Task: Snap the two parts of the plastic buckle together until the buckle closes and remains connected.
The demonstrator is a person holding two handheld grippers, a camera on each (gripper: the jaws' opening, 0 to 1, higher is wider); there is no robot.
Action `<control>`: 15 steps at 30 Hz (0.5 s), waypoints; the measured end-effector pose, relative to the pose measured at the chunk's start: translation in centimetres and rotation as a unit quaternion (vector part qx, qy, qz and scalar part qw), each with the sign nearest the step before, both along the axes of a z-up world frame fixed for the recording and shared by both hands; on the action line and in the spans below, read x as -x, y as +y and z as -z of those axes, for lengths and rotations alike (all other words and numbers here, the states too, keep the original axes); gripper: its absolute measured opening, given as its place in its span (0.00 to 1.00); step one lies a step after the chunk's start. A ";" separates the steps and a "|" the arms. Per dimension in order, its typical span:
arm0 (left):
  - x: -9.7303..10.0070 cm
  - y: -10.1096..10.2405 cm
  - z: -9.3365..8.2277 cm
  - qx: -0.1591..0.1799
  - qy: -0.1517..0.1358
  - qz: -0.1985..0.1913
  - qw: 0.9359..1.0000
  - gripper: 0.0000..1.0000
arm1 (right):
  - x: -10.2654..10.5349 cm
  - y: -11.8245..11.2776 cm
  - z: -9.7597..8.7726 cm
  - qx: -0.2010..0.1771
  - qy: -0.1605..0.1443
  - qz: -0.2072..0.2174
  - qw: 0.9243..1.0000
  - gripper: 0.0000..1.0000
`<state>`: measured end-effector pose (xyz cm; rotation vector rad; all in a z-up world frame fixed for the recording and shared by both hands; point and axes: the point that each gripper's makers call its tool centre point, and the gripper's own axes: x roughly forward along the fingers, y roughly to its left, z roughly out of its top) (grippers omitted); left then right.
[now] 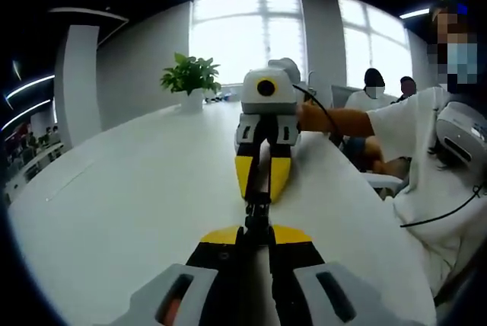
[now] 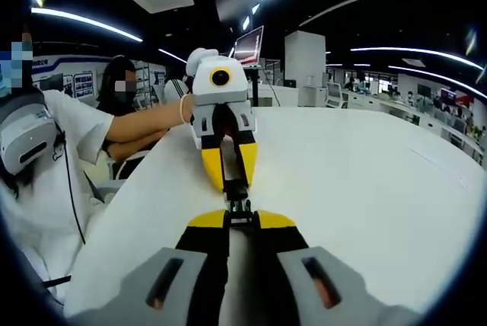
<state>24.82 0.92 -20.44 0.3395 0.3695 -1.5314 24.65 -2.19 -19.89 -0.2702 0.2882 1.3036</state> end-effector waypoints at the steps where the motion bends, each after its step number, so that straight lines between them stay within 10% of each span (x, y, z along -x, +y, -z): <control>1: 0.0 0.0 0.0 0.000 0.000 0.000 1.000 0.12 | 0.0 0.0 0.0 0.000 0.000 0.000 1.000 0.11; 15: 0.6 -0.1 0.1 -0.010 -0.009 0.015 1.000 0.12 | 0.4 0.7 0.2 0.009 0.000 -0.017 1.000 0.11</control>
